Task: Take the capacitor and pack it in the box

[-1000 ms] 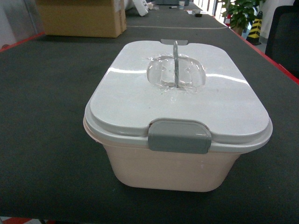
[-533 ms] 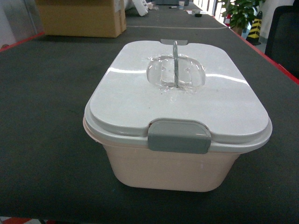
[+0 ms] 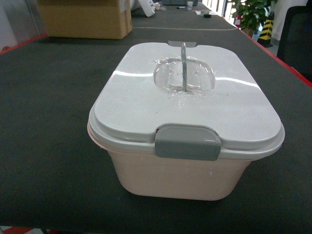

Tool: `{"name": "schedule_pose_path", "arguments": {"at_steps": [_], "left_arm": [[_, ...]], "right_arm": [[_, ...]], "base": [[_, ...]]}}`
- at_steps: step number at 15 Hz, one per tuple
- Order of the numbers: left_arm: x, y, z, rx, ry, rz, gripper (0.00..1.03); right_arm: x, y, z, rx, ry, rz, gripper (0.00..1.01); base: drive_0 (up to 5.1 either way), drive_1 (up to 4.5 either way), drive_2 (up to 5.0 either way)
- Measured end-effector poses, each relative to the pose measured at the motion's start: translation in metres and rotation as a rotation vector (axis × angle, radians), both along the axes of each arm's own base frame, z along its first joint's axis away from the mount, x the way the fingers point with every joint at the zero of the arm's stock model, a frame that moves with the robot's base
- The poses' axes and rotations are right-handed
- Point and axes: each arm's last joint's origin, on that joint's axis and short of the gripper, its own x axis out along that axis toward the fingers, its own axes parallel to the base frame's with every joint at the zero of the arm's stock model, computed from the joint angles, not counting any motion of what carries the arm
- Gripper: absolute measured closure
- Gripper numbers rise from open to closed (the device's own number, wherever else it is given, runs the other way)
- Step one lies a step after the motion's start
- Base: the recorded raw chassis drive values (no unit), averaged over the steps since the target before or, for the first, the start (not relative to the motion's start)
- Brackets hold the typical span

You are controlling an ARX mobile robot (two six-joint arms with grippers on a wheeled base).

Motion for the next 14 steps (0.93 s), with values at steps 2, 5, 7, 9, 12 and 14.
{"name": "schedule_pose_path", "arguments": {"at_steps": [2,5,7,9,12,14], "left_arm": [[-0.003,0.000,0.000,0.000,0.003,0.000,1.01],[-0.008,0.000,0.000,0.000,0.000,0.000,1.01],[-0.011,0.000,0.000,0.000,0.002,0.000,1.01],[-0.013,0.000,0.000,0.000,0.000,0.000,1.01],[-0.024,0.000,-0.001,0.001,-0.005,0.002,1.01],[-0.023,0.000,-0.004,0.001,0.016,0.003,1.01]], "right_arm": [[0.000,0.000,0.000,0.000,0.000,0.000,0.03],[0.000,0.000,0.000,0.000,0.000,0.000,0.03],[0.000,0.000,0.000,0.000,0.000,0.000,0.03],[0.000,0.000,0.000,0.000,0.000,0.000,0.03],[0.000,0.000,0.000,0.000,0.000,0.000,0.03],[0.000,0.000,0.000,0.000,0.000,0.000,0.03]], "base": [[0.0,0.00,0.0],[0.0,0.00,0.0],[0.0,0.00,0.0],[0.0,0.00,0.0],[0.0,0.00,0.0],[0.0,0.00,0.0]]}}
